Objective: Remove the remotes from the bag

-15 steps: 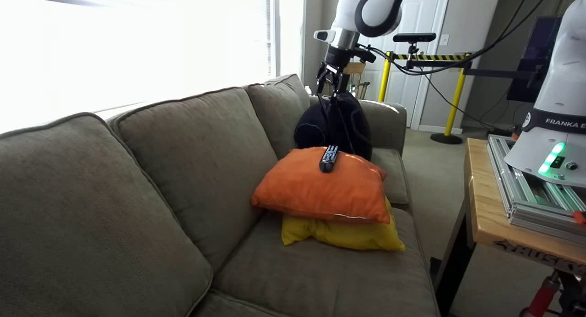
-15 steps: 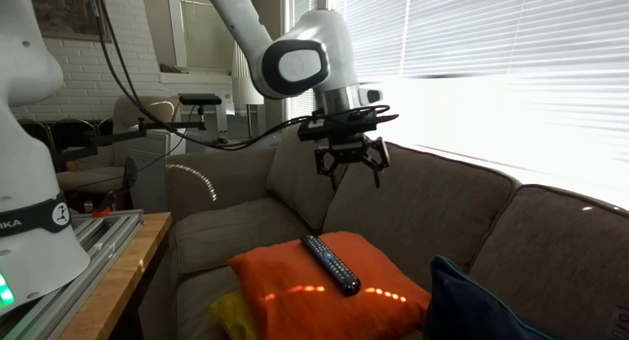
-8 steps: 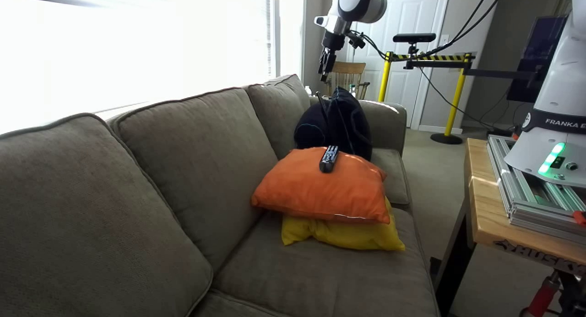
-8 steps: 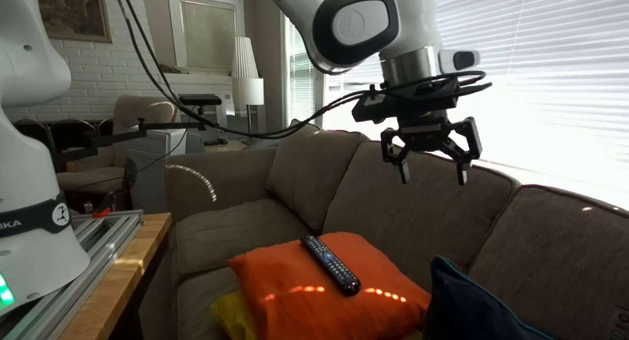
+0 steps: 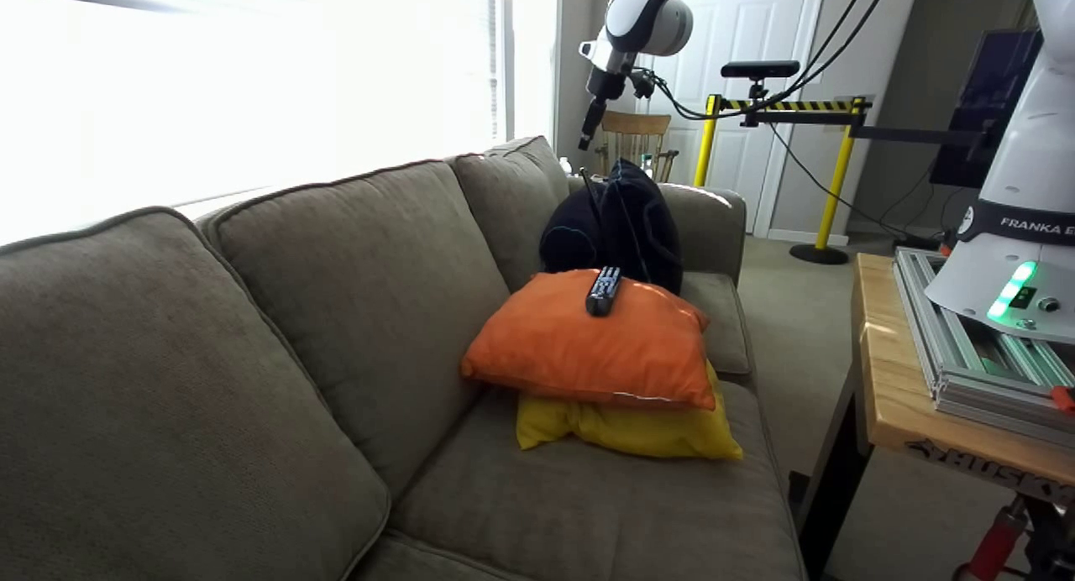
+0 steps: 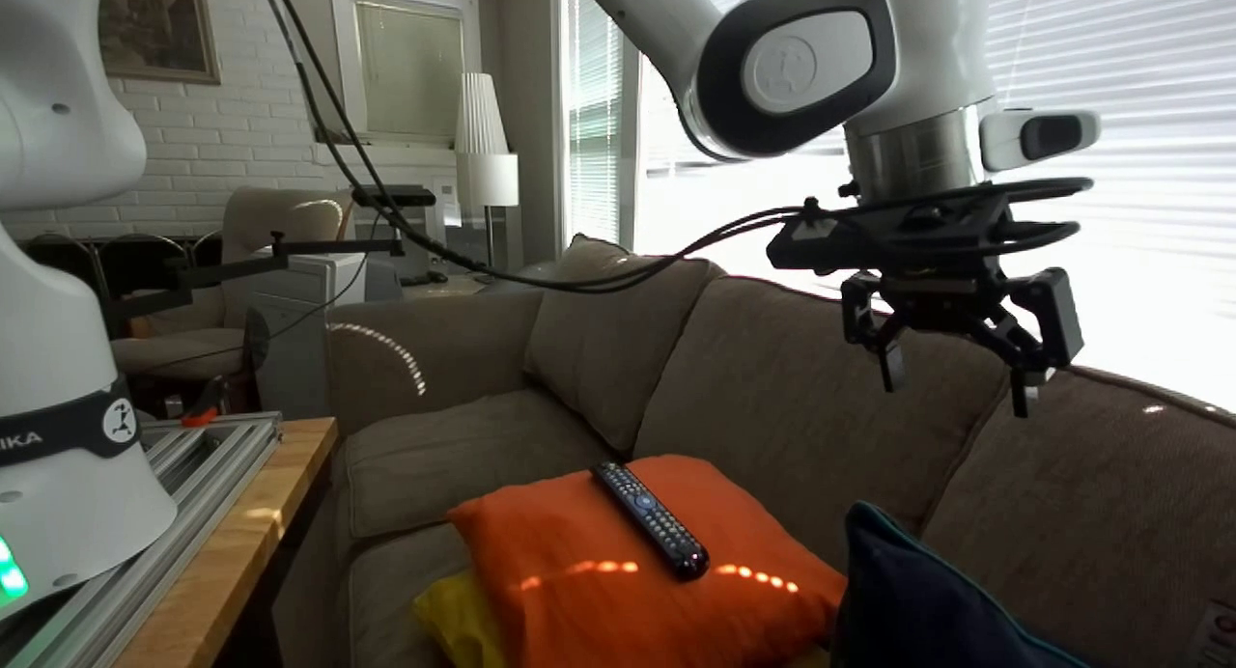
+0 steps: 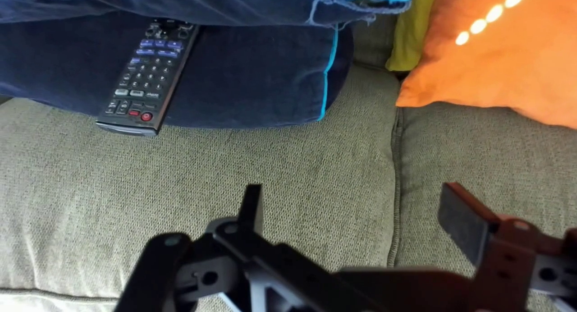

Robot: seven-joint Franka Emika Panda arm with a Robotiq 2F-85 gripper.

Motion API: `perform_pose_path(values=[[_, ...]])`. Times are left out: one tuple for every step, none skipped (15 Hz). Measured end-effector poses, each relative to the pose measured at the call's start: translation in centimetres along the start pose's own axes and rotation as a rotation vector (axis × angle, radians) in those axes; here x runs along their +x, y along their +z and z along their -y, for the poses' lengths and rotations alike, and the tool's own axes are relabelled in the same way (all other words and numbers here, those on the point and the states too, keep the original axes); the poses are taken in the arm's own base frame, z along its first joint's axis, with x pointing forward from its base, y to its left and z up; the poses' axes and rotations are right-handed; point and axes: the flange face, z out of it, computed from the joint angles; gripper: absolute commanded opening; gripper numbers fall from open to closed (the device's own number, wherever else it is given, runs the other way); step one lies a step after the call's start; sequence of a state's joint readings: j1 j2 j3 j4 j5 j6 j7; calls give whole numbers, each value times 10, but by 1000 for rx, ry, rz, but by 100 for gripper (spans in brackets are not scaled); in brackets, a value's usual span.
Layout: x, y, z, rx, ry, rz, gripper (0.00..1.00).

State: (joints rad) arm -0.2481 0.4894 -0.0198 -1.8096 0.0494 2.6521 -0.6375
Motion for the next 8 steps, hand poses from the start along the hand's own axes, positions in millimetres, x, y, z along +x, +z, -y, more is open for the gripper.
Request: perform_pose_path(values=[[1, 0, 1, 0, -2, 0, 100], [2, 0, 1, -4, -3, -3, 100], [2, 0, 1, -16, 11, -8, 100], [3, 2, -2, -39, 35, -15, 100], [5, 4, -7, -68, 62, -22, 100], [6, 7, -15, -102, 94, -30, 100], [7, 11, -24, -137, 132, -36, 100], [8, 15, -35, -169, 173, -34, 100]])
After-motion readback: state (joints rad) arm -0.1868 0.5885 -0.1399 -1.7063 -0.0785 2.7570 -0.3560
